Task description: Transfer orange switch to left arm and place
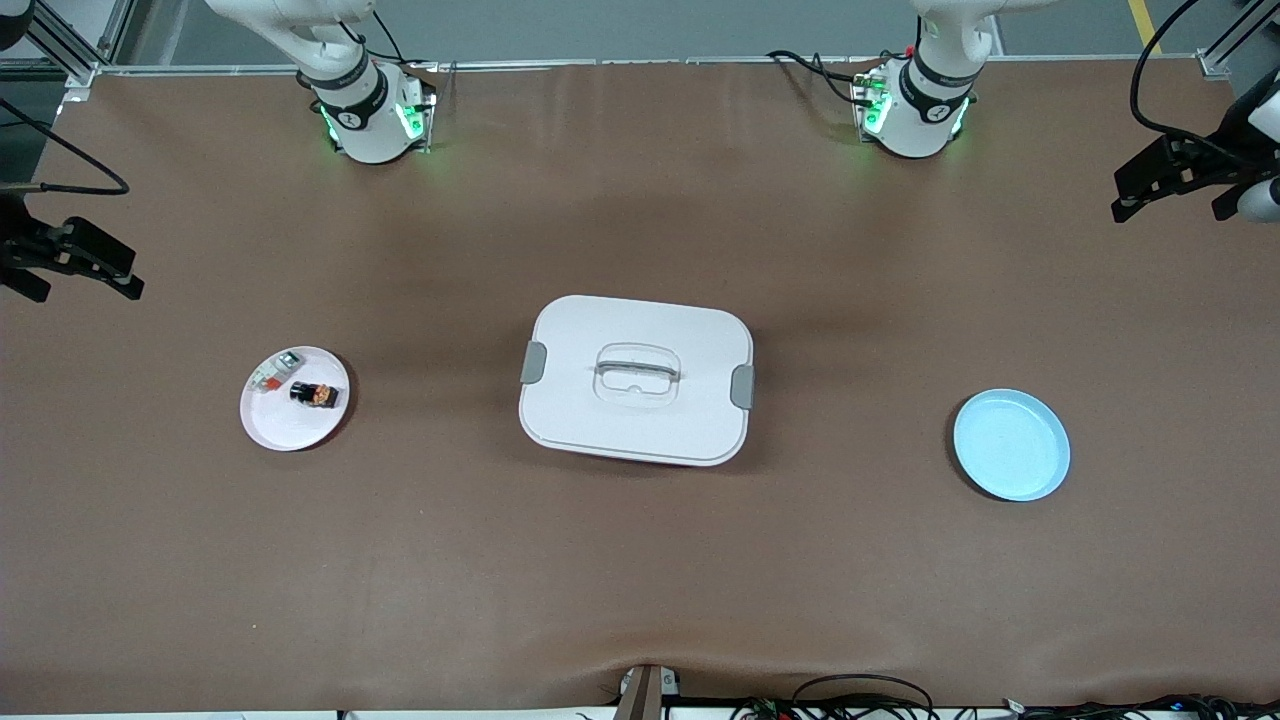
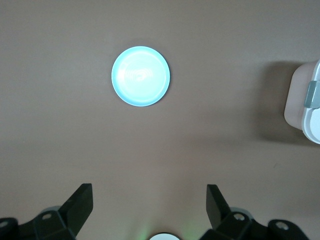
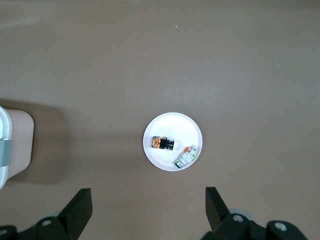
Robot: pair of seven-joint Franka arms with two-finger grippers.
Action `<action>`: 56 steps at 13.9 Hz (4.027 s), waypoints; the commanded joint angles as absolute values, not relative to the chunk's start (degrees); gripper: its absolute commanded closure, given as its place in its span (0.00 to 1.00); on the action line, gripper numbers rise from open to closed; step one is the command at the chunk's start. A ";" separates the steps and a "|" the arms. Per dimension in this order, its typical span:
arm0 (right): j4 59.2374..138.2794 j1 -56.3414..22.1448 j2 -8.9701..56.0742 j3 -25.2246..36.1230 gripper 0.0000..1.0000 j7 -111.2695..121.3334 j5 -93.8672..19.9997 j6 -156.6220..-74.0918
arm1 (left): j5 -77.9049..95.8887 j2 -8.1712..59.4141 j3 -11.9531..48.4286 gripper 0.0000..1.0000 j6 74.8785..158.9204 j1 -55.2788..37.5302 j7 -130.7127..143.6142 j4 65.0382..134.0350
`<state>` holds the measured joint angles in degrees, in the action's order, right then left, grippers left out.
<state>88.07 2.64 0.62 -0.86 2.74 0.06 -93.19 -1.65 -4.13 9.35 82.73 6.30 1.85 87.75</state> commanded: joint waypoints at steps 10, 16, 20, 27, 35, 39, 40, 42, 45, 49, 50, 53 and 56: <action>87.98 3.69 2.27 -1.41 0.00 2.63 0.62 -93.78 | -1.76 -4.48 9.40 0.00 81.30 6.85 1.85 86.92; 88.94 3.69 11.50 -1.32 0.00 2.02 0.88 -97.55 | -1.67 -4.40 9.93 0.00 81.30 6.68 5.09 87.10; 97.09 3.69 15.64 -1.32 0.00 2.02 0.79 -111.31 | -1.67 -4.22 10.02 0.00 81.39 6.59 5.36 87.01; 106.42 5.45 21.44 -1.23 0.00 2.11 0.88 -124.08 | -1.67 -3.43 10.02 0.00 81.56 6.77 4.66 86.92; 115.83 5.27 22.06 -1.23 0.00 0.70 1.41 -132.01 | -2.46 -3.43 9.93 0.00 81.48 6.68 4.66 87.10; 116.89 5.10 22.85 -1.23 0.00 -2.97 1.41 -133.77 | -2.55 -3.34 10.11 0.00 81.47 6.68 4.48 87.10; 116.89 5.01 23.11 -1.23 0.00 -3.77 1.41 -133.77 | -2.55 -3.34 10.11 0.00 81.47 6.68 4.48 87.10; 117.07 5.01 23.64 -1.23 0.00 -5.09 1.41 -134.12 | -2.55 -3.08 10.11 0.00 81.47 6.68 4.48 87.10; 116.98 4.92 24.69 -1.23 0.00 -6.59 1.41 -135.17 | -2.55 -2.90 10.11 0.00 81.56 6.77 4.48 87.10; 116.98 4.92 27.06 -0.88 0.00 -6.68 1.58 -137.81 | -2.46 -2.29 10.11 0.00 82.00 6.77 4.57 86.75; 116.98 4.92 27.51 -0.88 0.00 -6.68 1.58 -137.81 | -2.46 -2.11 10.11 0.00 82.18 6.77 4.57 86.84; 117.07 4.92 28.03 -0.88 0.00 -6.68 1.58 -137.81 | -2.46 -2.11 10.19 0.00 82.18 6.50 4.57 86.92; 117.68 4.92 28.21 -0.88 0.00 -6.68 1.58 -137.81 | -2.46 -1.67 10.20 0.00 82.79 6.24 4.57 86.92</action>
